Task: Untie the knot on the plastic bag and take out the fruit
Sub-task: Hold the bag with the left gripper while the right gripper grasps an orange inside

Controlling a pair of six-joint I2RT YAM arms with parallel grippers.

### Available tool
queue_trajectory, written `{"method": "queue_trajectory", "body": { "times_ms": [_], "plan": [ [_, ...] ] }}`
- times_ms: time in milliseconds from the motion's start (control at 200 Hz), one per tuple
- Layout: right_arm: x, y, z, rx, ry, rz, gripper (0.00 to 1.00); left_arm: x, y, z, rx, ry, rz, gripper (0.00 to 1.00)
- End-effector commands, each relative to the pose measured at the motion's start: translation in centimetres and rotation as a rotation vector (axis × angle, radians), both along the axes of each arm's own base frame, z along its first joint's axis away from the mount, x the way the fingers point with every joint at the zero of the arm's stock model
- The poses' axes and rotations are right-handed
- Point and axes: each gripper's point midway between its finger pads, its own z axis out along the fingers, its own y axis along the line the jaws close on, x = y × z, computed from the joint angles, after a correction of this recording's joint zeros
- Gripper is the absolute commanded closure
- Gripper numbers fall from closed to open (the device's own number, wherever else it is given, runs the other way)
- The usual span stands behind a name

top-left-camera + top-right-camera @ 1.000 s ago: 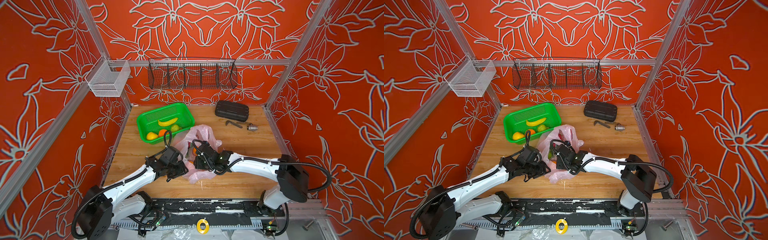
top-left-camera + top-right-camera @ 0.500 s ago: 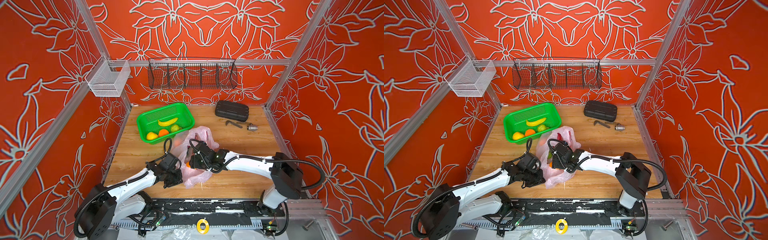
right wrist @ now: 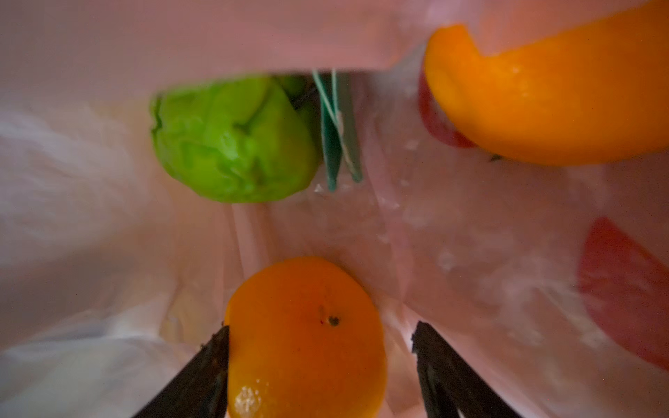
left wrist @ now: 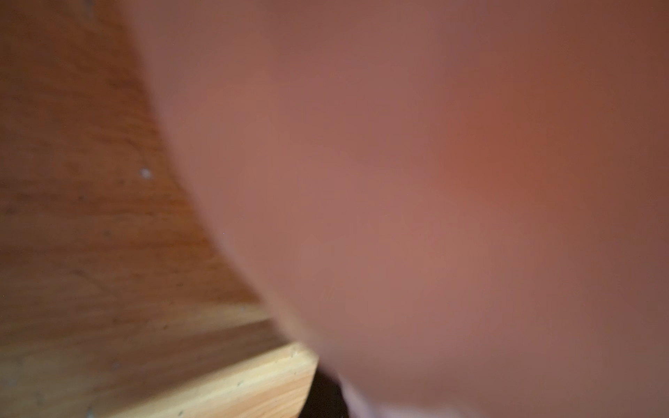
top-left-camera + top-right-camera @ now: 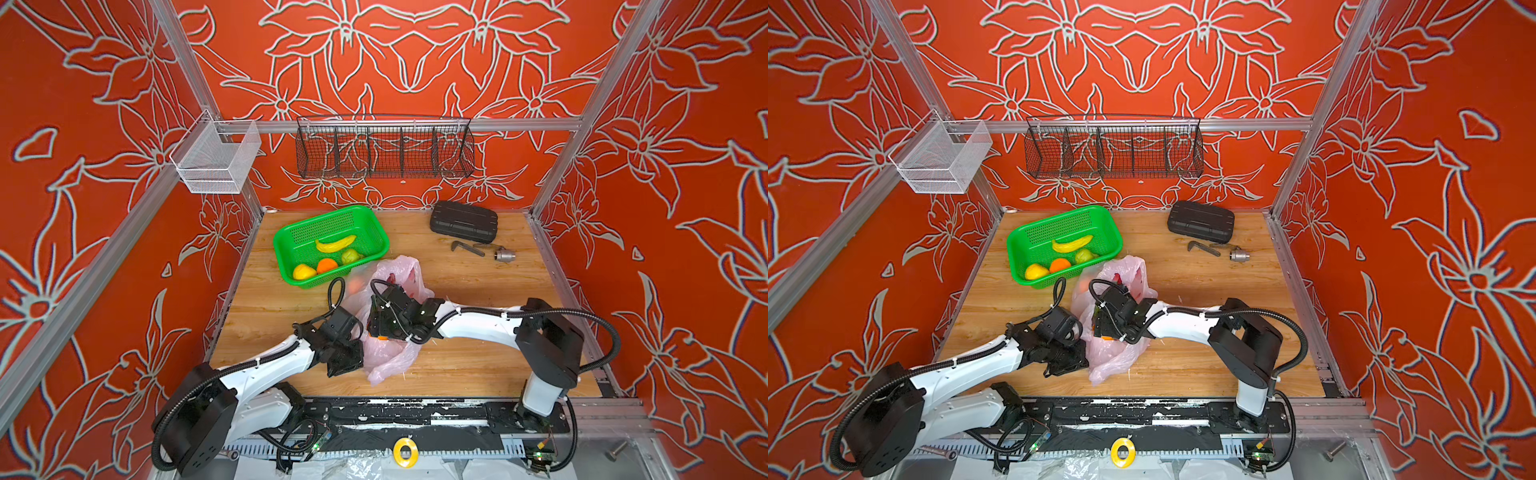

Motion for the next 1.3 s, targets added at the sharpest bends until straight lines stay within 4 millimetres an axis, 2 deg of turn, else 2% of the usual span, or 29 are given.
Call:
{"method": "queue_trajectory", "body": {
  "times_ms": [0,75,205,325,410,671,936,1176,1296],
  "plan": [
    [-0.7,0.5,-1.7,0.000,0.054,-0.001,0.25,-0.2,0.3,-0.4,0.022,-0.003,-0.010,0.96],
    [-0.6,0.6,-1.9,0.003,0.061,-0.009,0.28,-0.2,0.4,-0.4,0.026,-0.009,-0.008,0.96],
    [-0.4,0.3,-2.1,-0.013,0.053,-0.029,0.40,-0.1,0.6,-0.2,0.036,-0.026,-0.011,0.96],
    [0.0,-0.3,-1.5,-0.019,0.018,-0.048,0.50,-0.1,0.7,-0.2,0.037,-0.031,-0.020,0.96],
    [0.3,-1.0,-0.9,-0.033,-0.010,-0.066,0.52,-0.1,0.6,-0.1,0.030,-0.034,-0.024,0.96],
    [0.9,-2.9,2.4,-0.040,-0.091,-0.105,0.53,0.7,0.7,1.2,0.034,-0.084,-0.012,0.97],
    [0.1,-3.2,5.9,0.081,-0.134,-0.088,0.54,1.9,0.4,2.8,0.021,-0.139,0.004,0.96],
    [-1.1,-3.7,10.6,0.200,-0.239,-0.027,0.53,4.4,-0.8,5.5,0.012,-0.243,-0.038,0.96],
    [-0.7,-5.0,13.2,0.227,-0.337,-0.040,0.53,6.1,-1.2,6.6,0.036,-0.285,-0.038,0.96]
  ]
}}
